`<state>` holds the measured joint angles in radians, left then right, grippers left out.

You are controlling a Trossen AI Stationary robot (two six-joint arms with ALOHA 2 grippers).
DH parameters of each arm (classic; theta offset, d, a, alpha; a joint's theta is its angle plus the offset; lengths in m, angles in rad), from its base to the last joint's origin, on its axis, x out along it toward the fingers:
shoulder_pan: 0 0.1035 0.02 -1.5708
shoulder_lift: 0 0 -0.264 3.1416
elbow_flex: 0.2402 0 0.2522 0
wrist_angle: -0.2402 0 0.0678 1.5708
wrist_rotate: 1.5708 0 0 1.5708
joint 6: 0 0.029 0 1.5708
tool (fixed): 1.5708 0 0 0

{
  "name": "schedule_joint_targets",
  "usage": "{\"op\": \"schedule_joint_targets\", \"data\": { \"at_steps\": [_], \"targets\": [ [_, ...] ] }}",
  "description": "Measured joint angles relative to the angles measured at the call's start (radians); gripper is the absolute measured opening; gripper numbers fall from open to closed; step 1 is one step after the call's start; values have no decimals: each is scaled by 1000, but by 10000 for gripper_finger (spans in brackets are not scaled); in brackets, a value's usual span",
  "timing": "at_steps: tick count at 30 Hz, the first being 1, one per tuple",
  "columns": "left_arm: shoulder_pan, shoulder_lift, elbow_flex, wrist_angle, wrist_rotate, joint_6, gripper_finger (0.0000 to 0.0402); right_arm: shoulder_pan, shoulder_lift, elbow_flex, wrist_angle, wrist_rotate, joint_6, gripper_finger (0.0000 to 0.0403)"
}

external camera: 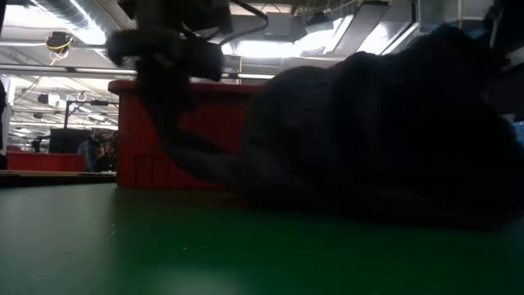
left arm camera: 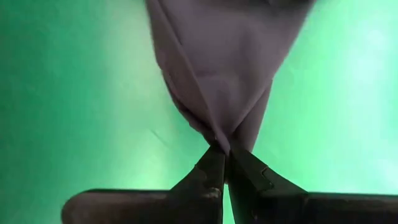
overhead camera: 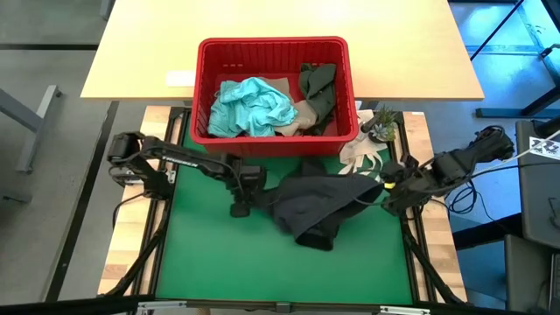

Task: Fold Laundry from Bin
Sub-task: Fold the black shorts from the red laundry bin

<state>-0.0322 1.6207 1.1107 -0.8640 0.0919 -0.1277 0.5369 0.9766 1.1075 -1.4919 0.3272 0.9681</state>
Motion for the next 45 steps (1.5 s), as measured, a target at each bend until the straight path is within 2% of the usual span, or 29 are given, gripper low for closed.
{"op": "schedule_joint_targets", "data": {
  "at_steps": [6, 10, 16, 19, 25, 27, 33, 37, 40, 45],
  "targets": [
    [-80, 0, 0, -152, 66, -1, 1, -1, 4, -124, 11, -33, 8, 1],
    [-126, 0, 0, -165, 86, -2, 1, -1, 10, -180, 47, -34, 9, 1],
    [-157, 1, 0, -160, 83, -15, 0, -1, 18, -188, 71, -60, 22, 11],
    [-158, 1, 0, -160, 83, -29, 0, -1, 19, -188, 85, -94, 23, 43],
    [-158, 1, 0, -141, 83, -28, 0, -1, 19, -188, 85, -111, 23, 140],
    [-158, 1, 0, -137, 83, -28, 0, -1, 19, -187, 82, -148, 23, 164],
    [-158, 1, 0, -136, 82, -28, 0, -1, 19, -118, 98, -278, 48, 194],
    [-158, 1, 0, -114, 76, -28, 0, -1, 19, -60, 224, -276, 54, 195],
    [-158, 1, 0, -100, 75, -28, 0, 0, 19, -54, 435, -234, 20, 195],
    [-158, 1, 0, -78, 74, -28, 0, 0, 84, -53, 768, -195, -143, 195]
  ]
}}
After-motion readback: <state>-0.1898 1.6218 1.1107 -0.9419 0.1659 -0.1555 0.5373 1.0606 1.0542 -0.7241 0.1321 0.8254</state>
